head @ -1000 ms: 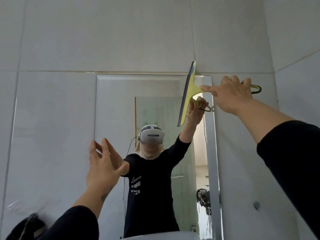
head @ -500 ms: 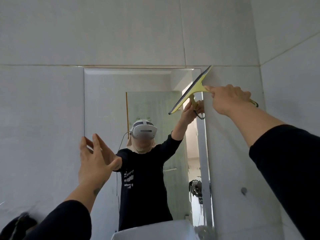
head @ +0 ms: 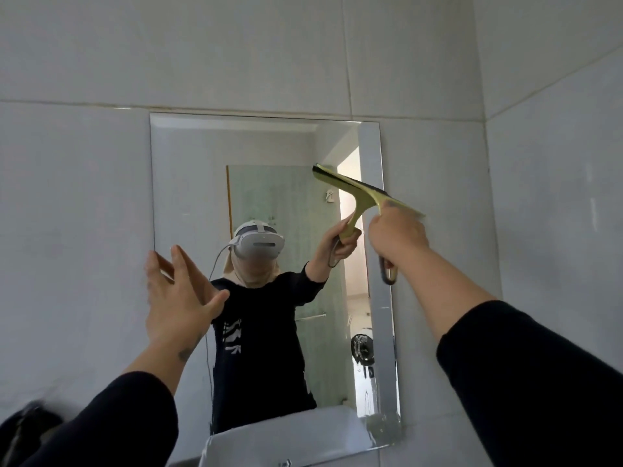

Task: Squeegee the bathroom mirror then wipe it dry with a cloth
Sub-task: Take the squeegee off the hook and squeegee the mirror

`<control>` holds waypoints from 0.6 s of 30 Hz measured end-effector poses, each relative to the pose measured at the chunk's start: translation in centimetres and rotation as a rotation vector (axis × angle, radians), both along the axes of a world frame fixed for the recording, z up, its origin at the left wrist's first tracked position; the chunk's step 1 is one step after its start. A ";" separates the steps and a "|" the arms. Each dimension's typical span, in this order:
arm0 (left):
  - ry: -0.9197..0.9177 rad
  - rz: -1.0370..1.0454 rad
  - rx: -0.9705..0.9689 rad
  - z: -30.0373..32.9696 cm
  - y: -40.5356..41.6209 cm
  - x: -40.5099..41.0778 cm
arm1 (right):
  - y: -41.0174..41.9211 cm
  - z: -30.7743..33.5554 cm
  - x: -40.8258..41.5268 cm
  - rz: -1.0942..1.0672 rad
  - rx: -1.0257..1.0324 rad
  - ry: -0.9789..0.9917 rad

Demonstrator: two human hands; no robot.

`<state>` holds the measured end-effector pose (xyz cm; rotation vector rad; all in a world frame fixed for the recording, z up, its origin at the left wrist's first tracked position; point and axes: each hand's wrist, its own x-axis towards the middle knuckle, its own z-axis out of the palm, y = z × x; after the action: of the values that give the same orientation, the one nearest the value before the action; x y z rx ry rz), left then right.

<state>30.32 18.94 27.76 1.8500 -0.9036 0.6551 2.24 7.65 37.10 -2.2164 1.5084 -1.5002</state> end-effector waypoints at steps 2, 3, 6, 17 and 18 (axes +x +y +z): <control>-0.002 -0.001 0.000 0.0 0.1 0.1 | 0.4 0.0 1.4 0.048 0.045 -0.119; -0.004 -0.005 -0.003 0.0 0.1 0.1 | 0.7 0.1 1.9 0.069 0.077 -0.181; -0.001 -0.015 -0.002 0.0 0.1 0.1 | 1.7 -0.1 3.8 0.114 0.154 -0.327; 0.049 -0.080 -0.038 -1.6 1.5 1.5 | 5.5 -2.9 8.0 0.148 0.142 -0.307; 0.069 -0.079 -0.034 -2.0 1.8 1.7 | 5.9 -3.0 8.5 0.159 0.145 -0.312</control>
<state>32.06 20.70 25.74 1.7867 -0.9105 0.5509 10.71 13.51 34.07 -1.8683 1.2708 -1.5460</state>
